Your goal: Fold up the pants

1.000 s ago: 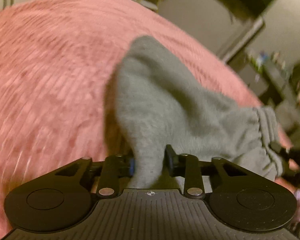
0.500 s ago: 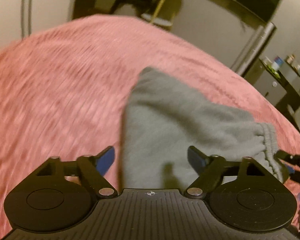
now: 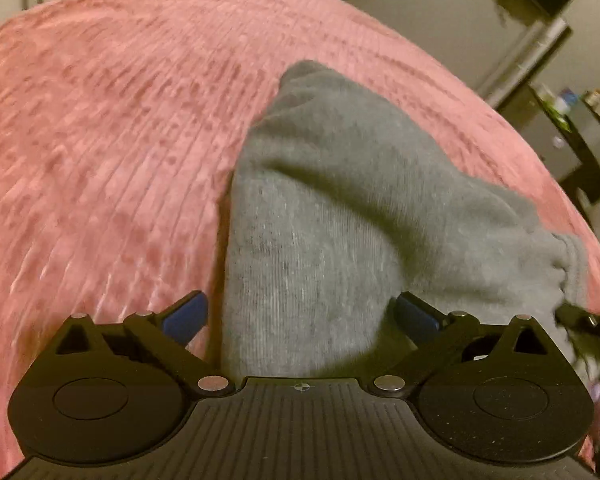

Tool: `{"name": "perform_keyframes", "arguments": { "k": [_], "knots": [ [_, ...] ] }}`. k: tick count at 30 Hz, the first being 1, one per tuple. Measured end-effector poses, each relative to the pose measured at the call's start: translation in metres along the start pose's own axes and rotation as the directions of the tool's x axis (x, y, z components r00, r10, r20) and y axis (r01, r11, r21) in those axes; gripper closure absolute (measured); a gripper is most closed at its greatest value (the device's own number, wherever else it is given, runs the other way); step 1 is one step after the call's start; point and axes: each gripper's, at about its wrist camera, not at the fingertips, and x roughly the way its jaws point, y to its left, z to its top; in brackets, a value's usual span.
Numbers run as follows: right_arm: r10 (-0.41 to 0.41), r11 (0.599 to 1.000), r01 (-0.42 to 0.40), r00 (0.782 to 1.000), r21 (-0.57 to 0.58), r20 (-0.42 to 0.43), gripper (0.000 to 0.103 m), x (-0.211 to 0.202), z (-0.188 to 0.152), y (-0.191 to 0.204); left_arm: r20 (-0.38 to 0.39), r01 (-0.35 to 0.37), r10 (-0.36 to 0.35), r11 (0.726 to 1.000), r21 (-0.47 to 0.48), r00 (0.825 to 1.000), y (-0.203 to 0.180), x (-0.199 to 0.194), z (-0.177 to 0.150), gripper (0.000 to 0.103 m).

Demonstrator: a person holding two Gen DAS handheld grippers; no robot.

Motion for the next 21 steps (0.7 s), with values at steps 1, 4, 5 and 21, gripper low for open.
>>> {"name": "perform_keyframes", "arguments": {
  "k": [1,4,5,21],
  "knots": [
    [0.041,0.999,-0.041,0.999,0.018,-0.013,0.035,0.003,0.003,-0.002,-0.002,0.021,-0.021,1.0,0.015,1.0,0.0,0.001,0.001,0.001],
    [0.083,0.996,-0.082,0.996,0.034,-0.04,0.038,0.011,0.008,-0.004,0.003,0.122,-0.123,0.992,0.014,0.992,-0.001,0.0,0.009,0.008],
    [0.087,0.996,-0.085,0.995,0.036,-0.055,0.034,0.014,0.01,-0.006,0.0,0.119,-0.119,0.993,-0.001,0.993,-0.001,0.005,0.01,0.008],
    [0.064,0.998,-0.067,0.993,0.022,0.103,0.047,0.008,0.054,0.043,0.192,0.205,-0.184,0.974,-0.096,0.964,-0.012,-0.027,0.057,0.068]
  ]
}}
